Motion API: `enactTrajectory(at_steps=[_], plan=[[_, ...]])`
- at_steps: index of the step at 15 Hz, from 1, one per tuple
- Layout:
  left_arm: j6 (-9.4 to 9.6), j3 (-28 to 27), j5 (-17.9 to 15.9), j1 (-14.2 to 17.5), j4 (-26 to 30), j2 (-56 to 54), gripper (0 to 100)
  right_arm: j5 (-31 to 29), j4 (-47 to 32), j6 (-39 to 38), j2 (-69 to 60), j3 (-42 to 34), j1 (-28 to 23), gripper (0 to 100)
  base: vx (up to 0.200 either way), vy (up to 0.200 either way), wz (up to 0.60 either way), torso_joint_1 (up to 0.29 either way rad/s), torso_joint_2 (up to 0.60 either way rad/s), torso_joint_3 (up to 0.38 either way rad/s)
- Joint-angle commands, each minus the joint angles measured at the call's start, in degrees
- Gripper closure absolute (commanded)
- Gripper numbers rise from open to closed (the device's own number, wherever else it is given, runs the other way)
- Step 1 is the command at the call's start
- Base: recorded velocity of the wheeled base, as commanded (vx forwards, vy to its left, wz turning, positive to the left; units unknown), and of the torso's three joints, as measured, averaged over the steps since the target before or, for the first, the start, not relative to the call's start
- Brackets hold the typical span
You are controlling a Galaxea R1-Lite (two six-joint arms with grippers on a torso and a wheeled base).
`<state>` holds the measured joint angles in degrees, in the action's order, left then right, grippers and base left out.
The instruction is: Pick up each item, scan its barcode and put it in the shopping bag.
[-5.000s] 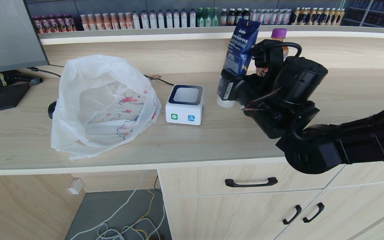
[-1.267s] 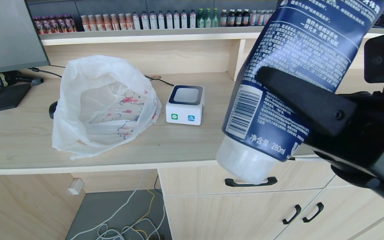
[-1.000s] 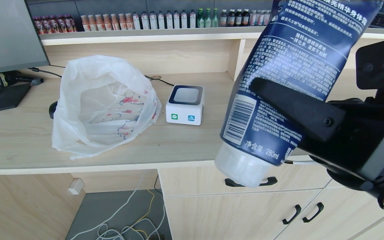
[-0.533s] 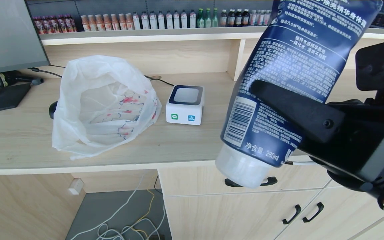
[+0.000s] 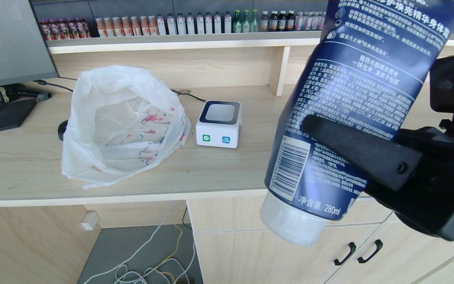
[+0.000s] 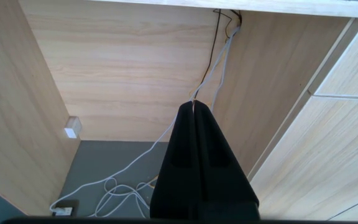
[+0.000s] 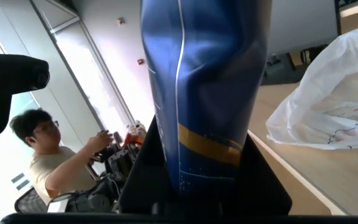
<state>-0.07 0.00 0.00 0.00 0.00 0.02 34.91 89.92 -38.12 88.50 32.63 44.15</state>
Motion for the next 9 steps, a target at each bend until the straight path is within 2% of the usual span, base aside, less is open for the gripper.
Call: enactTrajectory(at_steps=[1, 6, 9], plan=[[-0.01, 0.0, 0.0, 0.0, 0.0, 0.0, 100, 0.4, 0.1, 1.3, -1.4, -0.2, 0.1, 100, 0.0, 0.0, 0.0, 0.0, 0.0, 0.0], [-0.01, 0.0, 0.0, 0.0, 0.0, 0.0, 100, 0.8, 0.1, 11.6, -3.9, -0.6, -0.1, 100, 0.0, 0.0, 0.0, 0.0, 0.0, 0.0], [-0.01, 0.0, 0.0, 0.0, 0.0, 0.0, 100, 0.8, 0.0, 14.9, -5.5, -1.3, -0.1, 100, 0.0, 0.0, 0.0, 0.0, 0.0, 0.0]])
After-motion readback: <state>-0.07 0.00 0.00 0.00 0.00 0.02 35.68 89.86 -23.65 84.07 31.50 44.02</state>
